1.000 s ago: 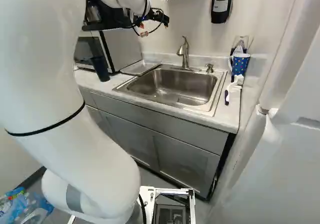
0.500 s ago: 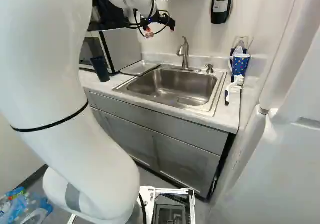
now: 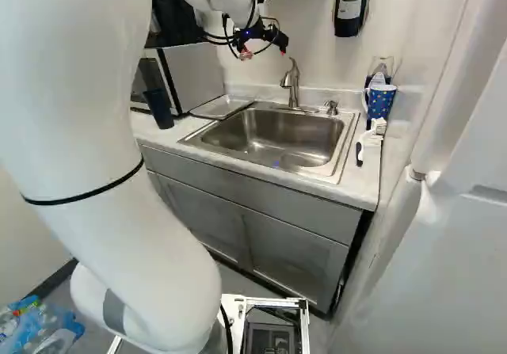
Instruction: Rinse the cup and place it in the tray
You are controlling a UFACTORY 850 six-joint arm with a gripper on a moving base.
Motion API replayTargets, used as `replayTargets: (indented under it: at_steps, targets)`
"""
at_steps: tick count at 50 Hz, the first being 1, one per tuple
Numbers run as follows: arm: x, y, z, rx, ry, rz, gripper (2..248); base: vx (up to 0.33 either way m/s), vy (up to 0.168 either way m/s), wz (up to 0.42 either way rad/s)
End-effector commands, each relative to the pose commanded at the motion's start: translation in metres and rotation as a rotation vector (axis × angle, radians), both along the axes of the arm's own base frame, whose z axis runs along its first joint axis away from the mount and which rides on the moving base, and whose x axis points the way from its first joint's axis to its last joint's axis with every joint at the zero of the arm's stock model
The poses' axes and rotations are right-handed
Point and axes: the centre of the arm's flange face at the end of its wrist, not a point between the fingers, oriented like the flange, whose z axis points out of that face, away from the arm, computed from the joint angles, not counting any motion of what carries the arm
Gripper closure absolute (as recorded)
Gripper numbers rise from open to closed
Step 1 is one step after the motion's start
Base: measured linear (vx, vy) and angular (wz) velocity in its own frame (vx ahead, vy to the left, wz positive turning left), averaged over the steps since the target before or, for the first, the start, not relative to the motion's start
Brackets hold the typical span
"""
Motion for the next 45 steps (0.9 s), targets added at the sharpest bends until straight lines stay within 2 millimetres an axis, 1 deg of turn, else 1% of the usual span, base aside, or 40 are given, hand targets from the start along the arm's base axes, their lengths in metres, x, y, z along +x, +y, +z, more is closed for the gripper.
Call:
replayTargets:
  at_steps: [14, 45]
  targets:
    - [-0.001, -0.015, -0.003, 0.009, 0.04, -0.026, 3, 0.0, 0.0, 0.0]
    - [-0.001, -0.016, -0.004, 0.01, 0.046, -0.027, 3, 0.0, 0.0, 0.0]
